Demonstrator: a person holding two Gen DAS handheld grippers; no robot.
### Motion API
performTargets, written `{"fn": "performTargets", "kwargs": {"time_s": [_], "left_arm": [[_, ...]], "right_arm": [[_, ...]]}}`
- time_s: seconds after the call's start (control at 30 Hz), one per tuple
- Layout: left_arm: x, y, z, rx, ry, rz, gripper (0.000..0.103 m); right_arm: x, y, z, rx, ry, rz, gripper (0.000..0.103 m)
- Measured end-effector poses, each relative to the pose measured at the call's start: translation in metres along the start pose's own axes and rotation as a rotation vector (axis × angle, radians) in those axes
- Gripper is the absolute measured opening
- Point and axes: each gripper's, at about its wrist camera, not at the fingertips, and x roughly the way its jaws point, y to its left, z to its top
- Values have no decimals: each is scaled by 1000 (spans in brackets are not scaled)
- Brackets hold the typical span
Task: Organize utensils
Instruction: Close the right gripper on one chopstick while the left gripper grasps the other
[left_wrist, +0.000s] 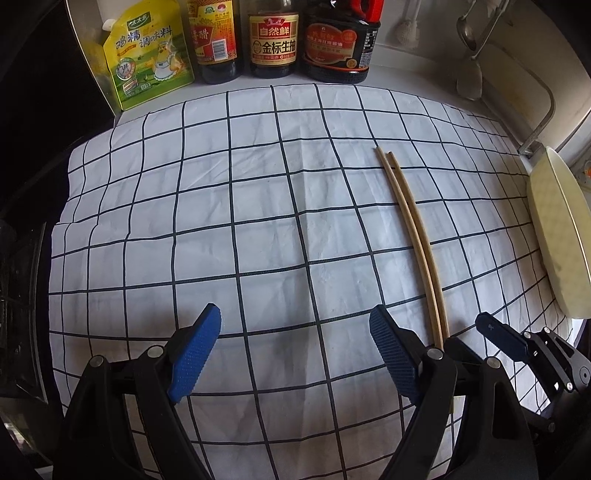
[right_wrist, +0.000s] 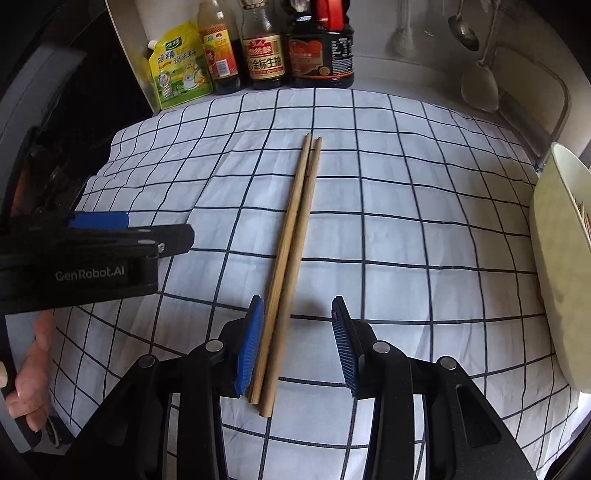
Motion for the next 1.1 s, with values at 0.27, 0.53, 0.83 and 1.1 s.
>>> {"fn": "performTargets", "kwargs": {"time_s": [0.27,0.53,0.83,1.1], "left_arm": [[0,-5,-1,7,1,-7,81],[1,0,-1,-1,4,-7,81],[4,-5,-4,-1,11,-8,81],[12,-34,-1,39,8,-36,81]], "right_arm": [[3,-2,-4,9,11,-12,37],[10,13,0,-44,22,-40,37],[12,3,2,-46,6,-68,6],[4,-23,-6,17,1,-108,6]]}}
